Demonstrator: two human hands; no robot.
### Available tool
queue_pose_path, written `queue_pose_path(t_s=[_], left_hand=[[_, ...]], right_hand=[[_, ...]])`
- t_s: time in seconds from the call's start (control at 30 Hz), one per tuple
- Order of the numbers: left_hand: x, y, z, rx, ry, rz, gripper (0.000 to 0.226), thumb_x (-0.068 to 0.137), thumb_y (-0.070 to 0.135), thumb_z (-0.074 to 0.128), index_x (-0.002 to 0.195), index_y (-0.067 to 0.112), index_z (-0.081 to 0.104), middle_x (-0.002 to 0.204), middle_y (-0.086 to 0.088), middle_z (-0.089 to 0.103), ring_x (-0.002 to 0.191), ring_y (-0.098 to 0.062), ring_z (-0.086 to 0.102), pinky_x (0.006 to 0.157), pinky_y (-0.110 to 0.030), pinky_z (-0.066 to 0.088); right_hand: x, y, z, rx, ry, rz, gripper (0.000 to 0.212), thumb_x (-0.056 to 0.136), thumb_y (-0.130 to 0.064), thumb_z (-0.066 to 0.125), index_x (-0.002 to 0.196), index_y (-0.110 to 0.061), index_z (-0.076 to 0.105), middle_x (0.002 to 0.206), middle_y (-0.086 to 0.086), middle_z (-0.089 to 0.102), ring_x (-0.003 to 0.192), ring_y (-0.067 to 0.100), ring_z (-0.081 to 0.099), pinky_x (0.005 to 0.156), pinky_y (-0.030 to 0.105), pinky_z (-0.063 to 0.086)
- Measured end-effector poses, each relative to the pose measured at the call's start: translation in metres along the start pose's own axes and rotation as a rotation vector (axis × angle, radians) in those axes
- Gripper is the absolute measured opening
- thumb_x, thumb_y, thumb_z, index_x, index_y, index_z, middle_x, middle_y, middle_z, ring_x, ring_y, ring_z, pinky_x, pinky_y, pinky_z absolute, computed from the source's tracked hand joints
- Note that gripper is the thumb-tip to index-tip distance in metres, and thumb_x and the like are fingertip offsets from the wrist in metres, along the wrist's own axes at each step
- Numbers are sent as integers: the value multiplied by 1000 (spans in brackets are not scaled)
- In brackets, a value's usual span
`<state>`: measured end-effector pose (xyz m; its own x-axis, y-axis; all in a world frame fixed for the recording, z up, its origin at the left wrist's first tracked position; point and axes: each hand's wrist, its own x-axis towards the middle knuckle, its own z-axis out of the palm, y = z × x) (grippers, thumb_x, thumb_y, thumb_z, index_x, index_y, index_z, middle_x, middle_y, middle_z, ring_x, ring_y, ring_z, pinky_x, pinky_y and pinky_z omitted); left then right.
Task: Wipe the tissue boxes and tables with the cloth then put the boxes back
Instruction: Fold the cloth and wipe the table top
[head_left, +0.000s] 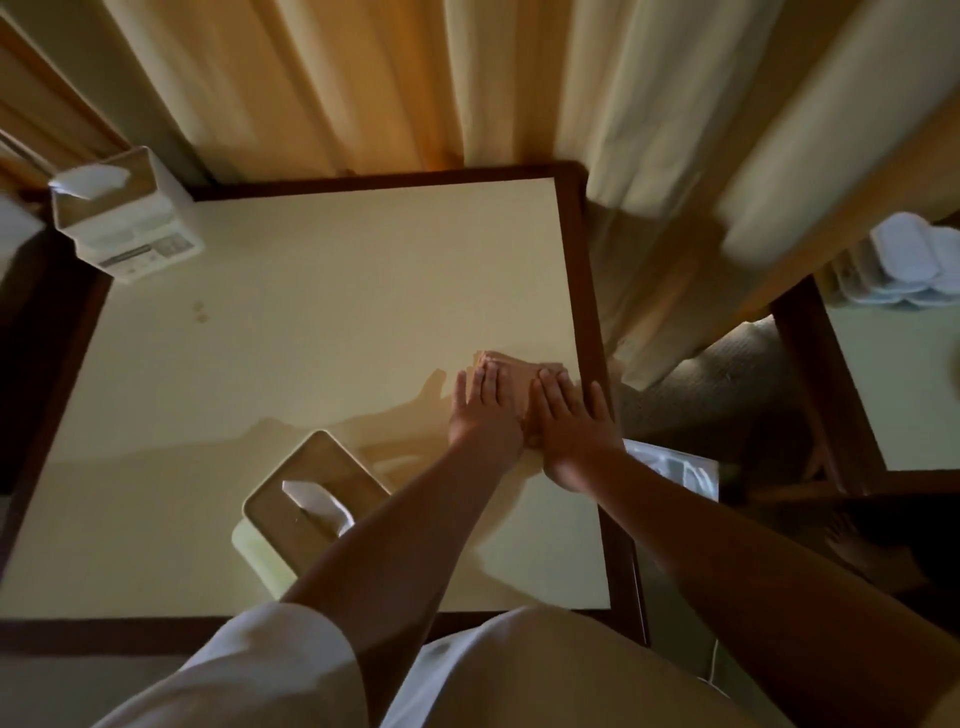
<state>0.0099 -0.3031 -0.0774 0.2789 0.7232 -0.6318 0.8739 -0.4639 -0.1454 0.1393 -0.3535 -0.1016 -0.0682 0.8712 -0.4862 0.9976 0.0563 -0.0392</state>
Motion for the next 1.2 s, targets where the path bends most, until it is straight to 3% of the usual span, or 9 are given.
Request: queue_pose_path(t_s=[0.2, 0.3, 0.37, 0.5, 0.83, 1.03, 1.1, 1.13, 1.2], left_hand=[[-52, 13, 50, -32, 29, -17, 77, 113, 44, 19, 160, -1, -22, 171, -19, -24, 160, -32, -20, 127, -45, -14], [-73, 18, 72, -49, 40, -26, 79, 113, 45, 22, 159, -1, -23, 171, -19, -25, 160, -32, -20, 126, -45, -16], [-87, 21, 85, -59, 44, -35, 78, 113, 41, 23, 159, 0, -24, 171, -18, -25, 160, -32, -20, 126, -45, -16], [-113, 27, 107, -74, 62, -43, 73, 113, 35, 20, 159, 0, -23, 171, -18, -25, 160, -32, -19, 126, -44, -16], [-155, 20, 156, -177, 160, 36, 68, 114, 35, 17, 162, 7, -22, 172, -12, -26, 159, -25, -24, 125, -49, -20], [-160, 20, 168, -274, 272, 107, 76, 110, 27, 33, 164, 2, -15, 174, -15, -19, 159, -27, -24, 125, -46, -23], [-158, 17, 174, -258, 321, 193, 81, 104, 19, 42, 165, 1, -8, 174, -16, -16, 159, -29, -25, 128, -49, -17], [-157, 15, 177, -247, 355, 243, 81, 102, 16, 45, 166, 1, -3, 175, -17, -14, 159, -30, -25, 130, -50, -13], [-155, 14, 180, -295, 442, 316, 75, 105, 14, 46, 166, 2, 5, 175, -17, -7, 159, -30, -21, 132, -49, -4]], right_hand=[[-54, -18, 31, 65, 1, -109, 74, 111, -32, 30, 162, -3, -14, 170, 16, -22, 157, 34, -21, 128, 45, -6], [-73, -25, 51, 122, 9, -128, 75, 111, -36, 33, 161, -2, -11, 168, 15, -23, 156, 35, -21, 130, 47, -2], [-86, -32, 64, 131, 108, -133, 78, 109, -37, 42, 162, 1, -1, 163, 15, -20, 153, 35, -17, 129, 54, 10], [-113, -42, 74, 65, 10, -140, 77, 110, -35, 31, 159, -2, -19, 155, 12, -37, 149, 31, -31, 127, 45, -7], [-154, -48, 95, 95, 63, -220, 90, 105, -32, 49, 161, -5, -15, 161, 9, -32, 156, 31, -23, 130, 51, -1], [-170, -46, 113, 104, 94, -151, 81, 109, -44, 32, 161, -9, -20, 163, 8, -31, 156, 28, -24, 128, 48, -10], [-171, -44, 118, 155, 123, -104, 78, 106, -55, 14, 161, -10, -18, 162, 6, -29, 155, 27, -23, 127, 46, -12], [-172, -43, 120, 198, 143, -82, 81, 101, -59, 4, 162, -9, -12, 164, 7, -24, 155, 27, -20, 125, 45, -12], [-174, -40, 124, 220, 201, -68, 86, 101, -61, -1, 163, -4, 13, 170, 15, 6, 158, 31, 4, 124, 48, 2]])
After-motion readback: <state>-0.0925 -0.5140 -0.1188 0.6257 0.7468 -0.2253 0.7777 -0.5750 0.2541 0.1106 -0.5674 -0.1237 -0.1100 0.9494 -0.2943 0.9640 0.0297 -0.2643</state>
